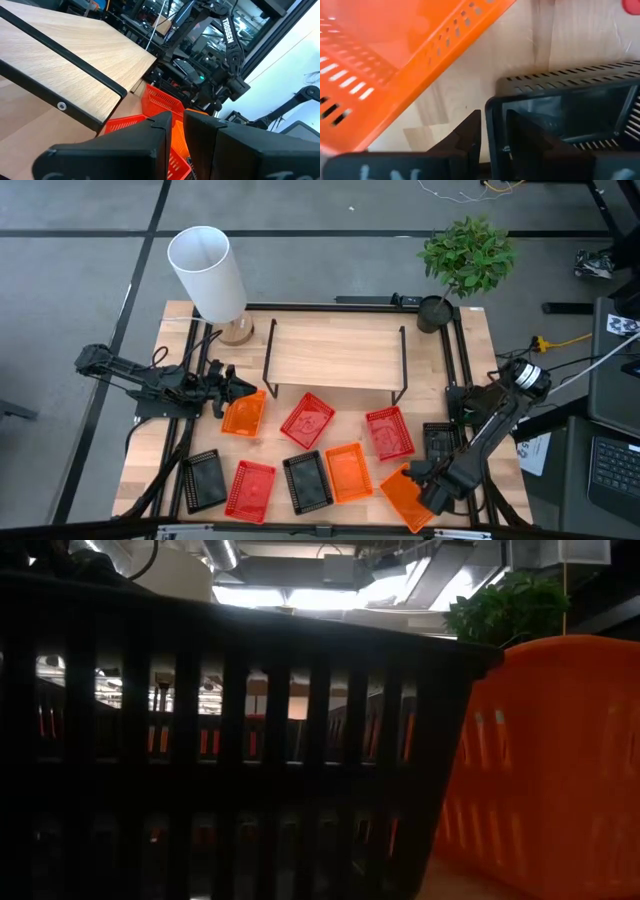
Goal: Stack baskets on shelf by color
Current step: Put the right black bin on the shelf
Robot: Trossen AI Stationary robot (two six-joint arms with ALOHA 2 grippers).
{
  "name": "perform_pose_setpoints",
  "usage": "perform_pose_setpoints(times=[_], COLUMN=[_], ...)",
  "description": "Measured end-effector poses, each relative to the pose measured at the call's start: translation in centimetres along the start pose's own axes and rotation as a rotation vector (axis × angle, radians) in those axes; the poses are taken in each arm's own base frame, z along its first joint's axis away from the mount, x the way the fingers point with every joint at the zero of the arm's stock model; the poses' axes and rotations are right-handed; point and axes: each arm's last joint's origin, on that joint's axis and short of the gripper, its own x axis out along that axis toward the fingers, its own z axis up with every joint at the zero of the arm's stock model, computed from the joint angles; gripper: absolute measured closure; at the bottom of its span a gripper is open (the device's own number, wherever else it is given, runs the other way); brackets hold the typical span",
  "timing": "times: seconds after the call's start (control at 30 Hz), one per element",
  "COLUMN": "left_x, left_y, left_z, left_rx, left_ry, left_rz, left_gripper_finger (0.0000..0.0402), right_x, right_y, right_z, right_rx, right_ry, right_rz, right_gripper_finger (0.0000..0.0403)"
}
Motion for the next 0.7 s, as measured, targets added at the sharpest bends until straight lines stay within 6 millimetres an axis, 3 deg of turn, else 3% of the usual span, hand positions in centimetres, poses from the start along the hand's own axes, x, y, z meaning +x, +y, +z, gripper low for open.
perform_pose_setpoints(times=[0.27,0.4,0.57,0.7], left_x=[0.0,0.0,0.0,0.0], left_y=[0.0,0.0,0.0,0.0], left_z=[0.0,0.0,0.0,0.0], left_rx=[0.000,-0.001,-0.001,-0.001], left_ry=[0.000,0.000,0.000,0.000], left_rz=[0.000,0.000,0.000,-0.001], left_gripper_finger=[0.0360,0.0360,0.0360,0.0360], right_x=[1.5,1.3,-0.7,-4.6], right_y=[0.5,0.3,0.4,1.0], right_z=[0.2,0.0,-0.1,0.3], right_rx=[0.037,0.142,0.228,0.273], right_ry=[0.091,0.125,0.126,0.133], right_rz=[-0.015,-0.021,-0.045,-0.034], right_gripper_finger=[0.0315,0.0379,0.0398,0.0399])
